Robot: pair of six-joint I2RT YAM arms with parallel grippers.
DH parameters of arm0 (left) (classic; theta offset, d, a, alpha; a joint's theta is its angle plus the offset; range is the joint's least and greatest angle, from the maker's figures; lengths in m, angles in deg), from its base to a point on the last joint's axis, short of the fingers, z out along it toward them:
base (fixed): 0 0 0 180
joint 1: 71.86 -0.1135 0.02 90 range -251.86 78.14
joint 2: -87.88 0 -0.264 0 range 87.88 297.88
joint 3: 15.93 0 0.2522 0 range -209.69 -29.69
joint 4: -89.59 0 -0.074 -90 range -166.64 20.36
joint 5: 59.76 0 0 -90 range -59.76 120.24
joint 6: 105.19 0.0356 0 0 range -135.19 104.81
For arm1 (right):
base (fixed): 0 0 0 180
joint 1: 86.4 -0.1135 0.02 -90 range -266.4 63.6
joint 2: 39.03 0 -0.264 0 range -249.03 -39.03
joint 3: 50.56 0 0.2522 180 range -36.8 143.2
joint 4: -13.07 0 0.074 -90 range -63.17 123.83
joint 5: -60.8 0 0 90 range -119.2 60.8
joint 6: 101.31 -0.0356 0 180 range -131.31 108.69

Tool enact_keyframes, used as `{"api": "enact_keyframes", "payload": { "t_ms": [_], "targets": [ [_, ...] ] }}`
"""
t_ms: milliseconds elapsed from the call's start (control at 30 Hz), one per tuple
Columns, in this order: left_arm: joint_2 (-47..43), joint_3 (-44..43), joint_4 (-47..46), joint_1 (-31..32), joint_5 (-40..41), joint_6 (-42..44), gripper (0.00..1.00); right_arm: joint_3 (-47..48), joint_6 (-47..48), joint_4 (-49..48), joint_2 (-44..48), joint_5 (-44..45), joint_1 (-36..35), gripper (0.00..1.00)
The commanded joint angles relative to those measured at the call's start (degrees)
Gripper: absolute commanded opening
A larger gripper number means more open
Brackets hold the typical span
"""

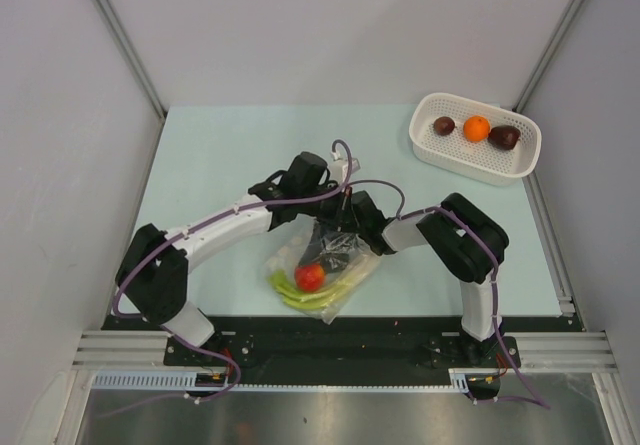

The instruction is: Open the zip-top bag and remove the fake food

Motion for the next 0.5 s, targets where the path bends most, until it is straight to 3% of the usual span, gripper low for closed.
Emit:
{"api": "enact_keyframes", "payload": {
  "t_ms": [0,167,233,467],
  "targets": [
    [-3.84,1.0,-1.97,-0.47,-0.06,1.19,0.0,0.0,3.66,5.75,0.7,-0.96,-0.52,0.8],
    [-4.72,1.96,-1.18,-0.82,0.2,2.06,0.0,0.0,6.48,9.01,2.55,-0.87,-0.34,0.86],
    [-5.07,2.23,-0.74,-1.08,0.38,2.51,0.0,0.0,6.39,8.83,2.29,-1.4,-0.17,0.81],
    [-6.56,3.81,-0.65,-1.52,0.55,2.77,0.0,0.18,4.99,6.99,2.9,-1.14,0.53,0.24]
  ]
}}
